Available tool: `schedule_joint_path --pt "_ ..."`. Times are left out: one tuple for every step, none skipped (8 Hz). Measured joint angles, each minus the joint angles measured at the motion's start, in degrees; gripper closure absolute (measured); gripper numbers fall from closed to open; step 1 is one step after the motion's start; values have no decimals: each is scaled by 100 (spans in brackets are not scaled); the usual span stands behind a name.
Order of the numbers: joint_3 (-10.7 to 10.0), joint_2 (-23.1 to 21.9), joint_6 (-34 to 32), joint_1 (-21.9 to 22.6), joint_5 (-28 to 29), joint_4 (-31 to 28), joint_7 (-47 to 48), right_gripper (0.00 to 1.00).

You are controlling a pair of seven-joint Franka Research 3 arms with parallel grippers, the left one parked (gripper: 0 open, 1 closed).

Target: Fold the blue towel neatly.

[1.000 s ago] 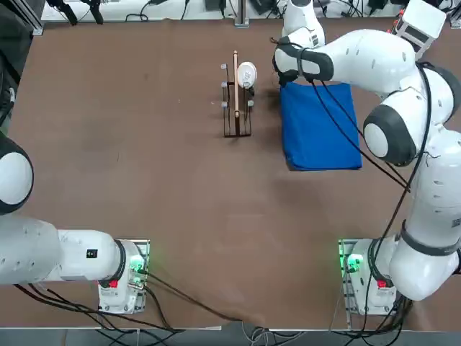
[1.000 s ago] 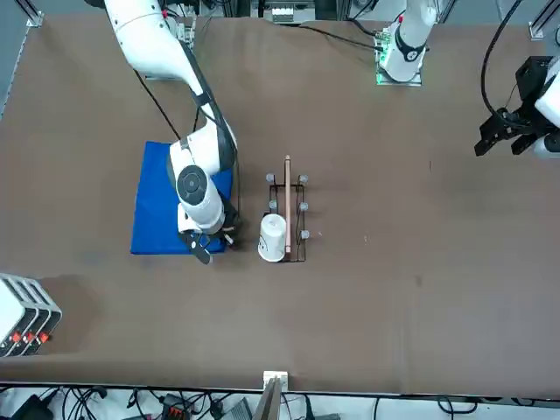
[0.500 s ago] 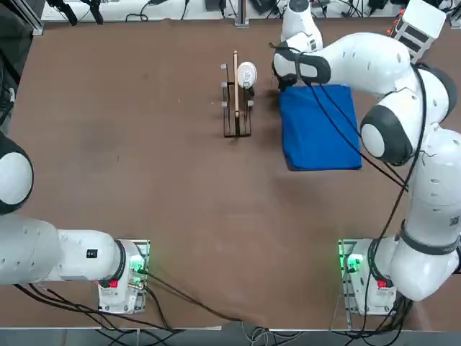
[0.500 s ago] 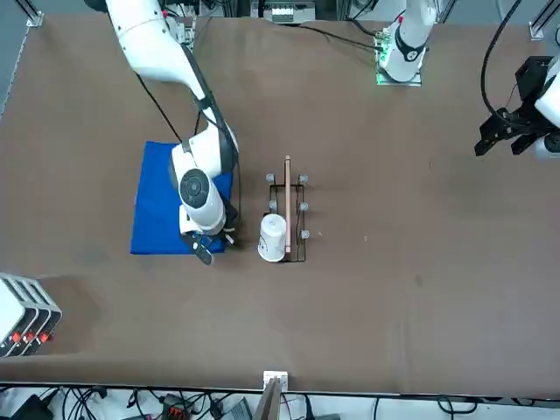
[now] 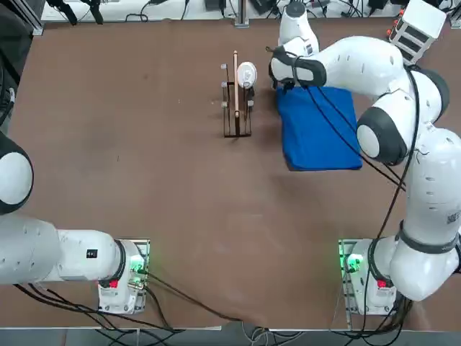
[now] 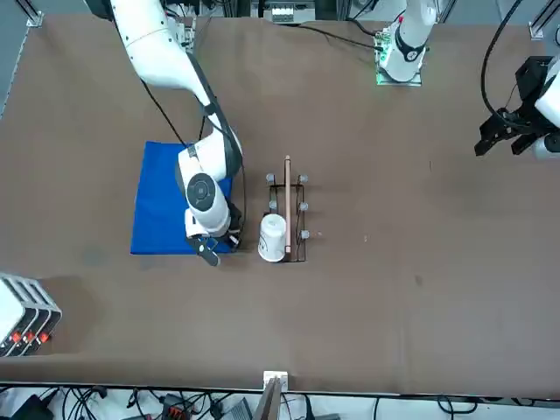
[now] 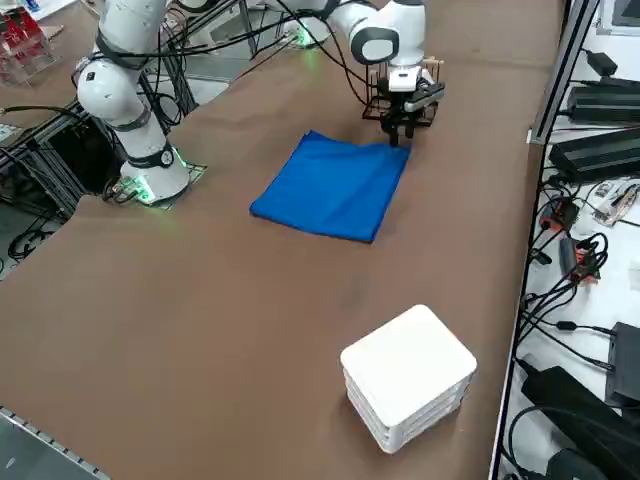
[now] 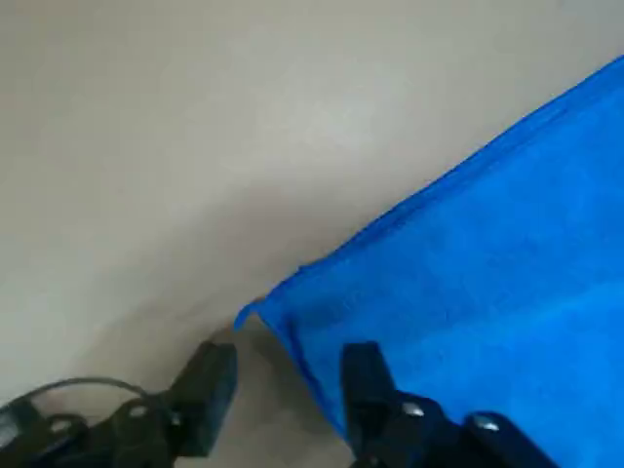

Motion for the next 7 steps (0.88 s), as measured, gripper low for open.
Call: schedule_joint_path --pt "-18 -27 -637 -8 -12 392 -10 11" --pt "-48 -74 -1347 -14 -26 831 -66 0" --pt "-74 -130 -1972 -46 -33 1215 -392 0" --pt "-87 -202 -2441 -135 -35 1498 -952 0" --pt "-106 -306 -2756 -255 -43 1676 -1505 0" --pt "-124 -473 -2994 -413 -54 1781 -2016 0" --pt "-133 -709 -3232 -609 -60 1842 -2534 0"
